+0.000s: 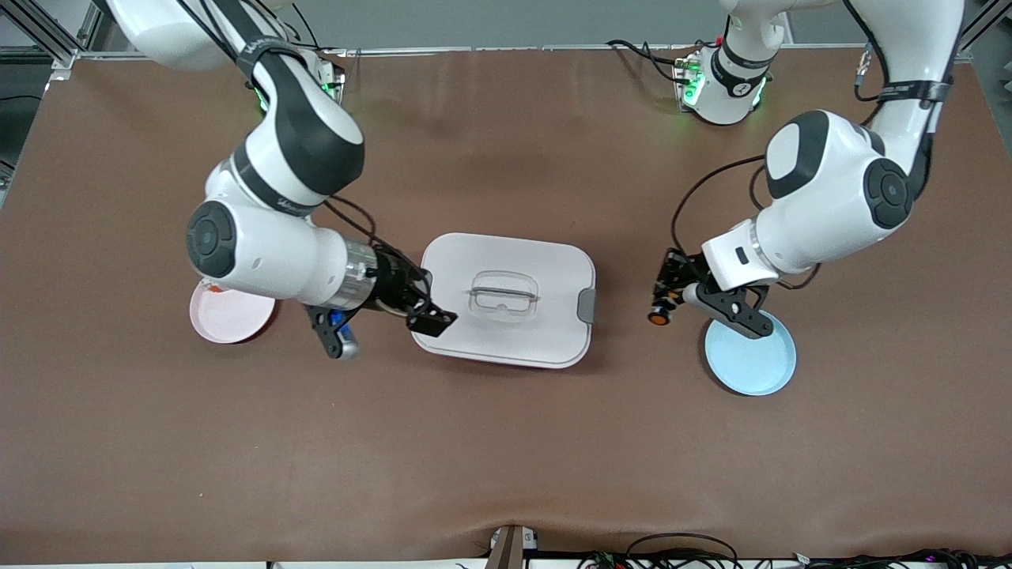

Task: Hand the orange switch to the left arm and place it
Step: 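Carry the switch to the blue plate while the right gripper withdraws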

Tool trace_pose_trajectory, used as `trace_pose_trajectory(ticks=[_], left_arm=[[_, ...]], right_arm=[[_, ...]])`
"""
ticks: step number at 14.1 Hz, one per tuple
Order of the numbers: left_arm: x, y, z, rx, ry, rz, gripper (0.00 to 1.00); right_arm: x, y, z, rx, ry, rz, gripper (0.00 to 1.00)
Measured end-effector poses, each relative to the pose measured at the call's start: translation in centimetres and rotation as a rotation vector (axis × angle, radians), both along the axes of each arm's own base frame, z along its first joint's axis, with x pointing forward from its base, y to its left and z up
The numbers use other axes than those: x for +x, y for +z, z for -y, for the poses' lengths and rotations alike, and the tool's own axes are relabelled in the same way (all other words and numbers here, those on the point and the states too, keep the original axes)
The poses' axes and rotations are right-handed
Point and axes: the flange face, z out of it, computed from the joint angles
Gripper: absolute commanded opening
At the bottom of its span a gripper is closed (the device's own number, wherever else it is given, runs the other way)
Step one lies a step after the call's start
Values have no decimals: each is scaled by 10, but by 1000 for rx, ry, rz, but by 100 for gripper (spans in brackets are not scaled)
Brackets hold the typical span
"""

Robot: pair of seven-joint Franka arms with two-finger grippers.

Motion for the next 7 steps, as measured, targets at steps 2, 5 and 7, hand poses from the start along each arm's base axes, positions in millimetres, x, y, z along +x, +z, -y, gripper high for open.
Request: trace_pose_trajectory(ticks=[2,5,7], left_arm=[[-1,-12,-18,93,-111,9,0],[-3,-31,-41,189,-292,30,0],[-2,-41,-56,229,-414,43,0]], right_arm=[[6,7,32,-33,98,31,100],[16,17,91,-68,242,74,100],[21,20,130,-103,346,94,100]])
